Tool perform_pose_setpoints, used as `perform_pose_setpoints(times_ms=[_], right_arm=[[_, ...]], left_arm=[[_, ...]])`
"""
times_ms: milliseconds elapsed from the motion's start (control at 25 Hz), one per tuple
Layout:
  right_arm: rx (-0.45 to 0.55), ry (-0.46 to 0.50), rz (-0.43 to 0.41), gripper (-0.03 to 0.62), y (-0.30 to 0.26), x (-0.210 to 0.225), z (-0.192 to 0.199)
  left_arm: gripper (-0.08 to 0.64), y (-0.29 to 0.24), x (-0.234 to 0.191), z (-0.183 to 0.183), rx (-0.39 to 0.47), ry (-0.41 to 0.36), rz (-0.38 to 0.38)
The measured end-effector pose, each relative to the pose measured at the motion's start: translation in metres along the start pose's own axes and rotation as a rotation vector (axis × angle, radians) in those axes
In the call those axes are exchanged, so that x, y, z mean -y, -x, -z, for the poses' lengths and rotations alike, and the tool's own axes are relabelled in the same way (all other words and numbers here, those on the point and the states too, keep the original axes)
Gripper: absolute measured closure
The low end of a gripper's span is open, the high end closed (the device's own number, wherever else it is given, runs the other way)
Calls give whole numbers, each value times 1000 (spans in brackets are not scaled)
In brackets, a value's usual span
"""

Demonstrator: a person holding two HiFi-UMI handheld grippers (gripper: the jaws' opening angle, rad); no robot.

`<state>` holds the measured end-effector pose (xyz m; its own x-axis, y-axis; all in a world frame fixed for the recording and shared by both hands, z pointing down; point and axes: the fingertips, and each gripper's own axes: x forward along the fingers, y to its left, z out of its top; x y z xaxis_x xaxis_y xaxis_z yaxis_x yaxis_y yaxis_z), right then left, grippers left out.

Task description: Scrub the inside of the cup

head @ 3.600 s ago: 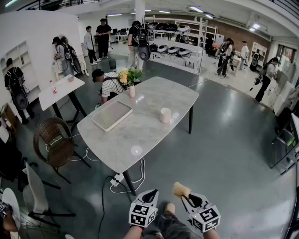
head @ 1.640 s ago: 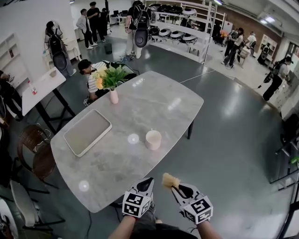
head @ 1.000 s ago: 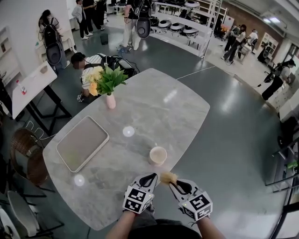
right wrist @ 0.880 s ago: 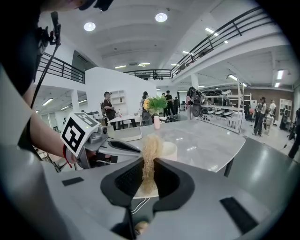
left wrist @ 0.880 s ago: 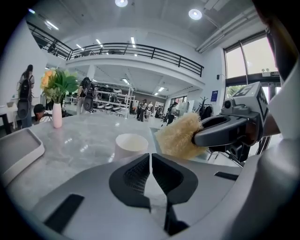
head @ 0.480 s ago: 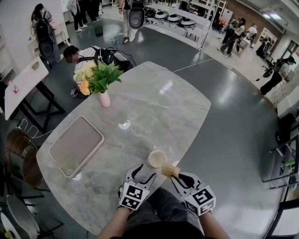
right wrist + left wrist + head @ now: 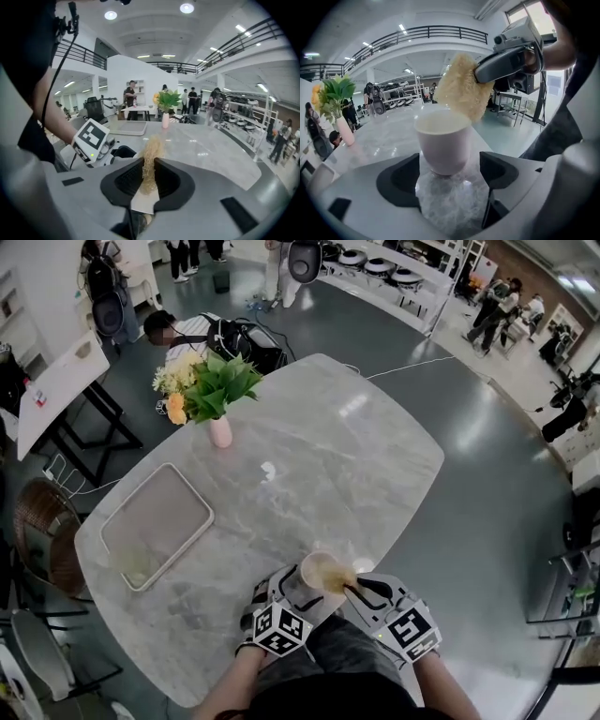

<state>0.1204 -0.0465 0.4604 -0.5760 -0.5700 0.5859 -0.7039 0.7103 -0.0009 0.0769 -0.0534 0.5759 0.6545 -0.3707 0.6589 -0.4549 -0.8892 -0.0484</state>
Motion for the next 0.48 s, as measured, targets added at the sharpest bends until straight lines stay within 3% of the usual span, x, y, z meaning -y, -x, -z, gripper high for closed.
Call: perform_pose_setpoints(times_ms=[160,360,480], right_arm=[[-28,141,-139,532,1,-9,-5],[25,84,-174,531,1,3,-21],[-6,145,-189,532,-9,4,-26]], left_arm=[[161,-9,-8,-4,2,-12,-10],[158,-20,-11,-10,7,-37,-4],[153,-25,-12,-12,-3,-67,-8]])
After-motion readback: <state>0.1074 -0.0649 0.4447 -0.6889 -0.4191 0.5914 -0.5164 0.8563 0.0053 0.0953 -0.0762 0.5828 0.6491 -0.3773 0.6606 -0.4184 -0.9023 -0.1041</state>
